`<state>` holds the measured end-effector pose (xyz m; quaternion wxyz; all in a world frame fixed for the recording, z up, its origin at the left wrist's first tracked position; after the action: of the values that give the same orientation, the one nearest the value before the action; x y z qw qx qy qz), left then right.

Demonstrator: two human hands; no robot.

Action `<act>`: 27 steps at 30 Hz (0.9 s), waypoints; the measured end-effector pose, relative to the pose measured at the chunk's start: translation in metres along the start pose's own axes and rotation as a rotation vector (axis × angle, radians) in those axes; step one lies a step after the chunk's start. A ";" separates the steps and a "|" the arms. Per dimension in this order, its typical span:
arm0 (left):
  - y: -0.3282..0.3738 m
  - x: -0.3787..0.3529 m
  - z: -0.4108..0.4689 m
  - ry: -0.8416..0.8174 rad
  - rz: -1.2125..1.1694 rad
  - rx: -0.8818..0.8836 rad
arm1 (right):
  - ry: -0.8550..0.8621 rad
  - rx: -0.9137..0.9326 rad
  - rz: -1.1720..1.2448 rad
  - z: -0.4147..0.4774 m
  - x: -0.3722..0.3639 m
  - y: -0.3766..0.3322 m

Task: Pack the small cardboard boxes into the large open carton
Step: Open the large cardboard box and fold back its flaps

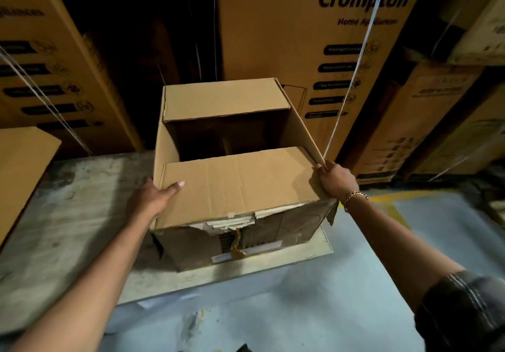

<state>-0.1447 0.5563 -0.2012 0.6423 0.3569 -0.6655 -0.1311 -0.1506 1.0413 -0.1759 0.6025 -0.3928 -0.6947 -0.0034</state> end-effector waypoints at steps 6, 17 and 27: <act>0.018 -0.019 -0.026 0.025 0.031 0.026 | -0.010 0.058 -0.031 0.011 0.021 0.024; 0.042 -0.046 -0.055 -0.015 -0.003 0.007 | 0.015 -0.003 -0.013 0.013 0.038 0.077; 0.046 -0.039 -0.068 0.004 0.141 0.010 | 0.000 0.042 -0.102 0.013 0.041 0.085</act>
<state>-0.0974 0.6332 -0.1921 0.6496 0.3124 -0.6883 -0.0813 -0.1136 1.1285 -0.1845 0.6098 -0.3442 -0.7137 -0.0197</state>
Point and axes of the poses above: each hand's wrist, its own z-axis towards the middle knuckle, its own x-axis out of the back of the hand, y = z × x, the point moved 8 cm from there along z, towards the middle knuckle, and after that the axes turned 10 degrees about -x, right-handed, at the moved point
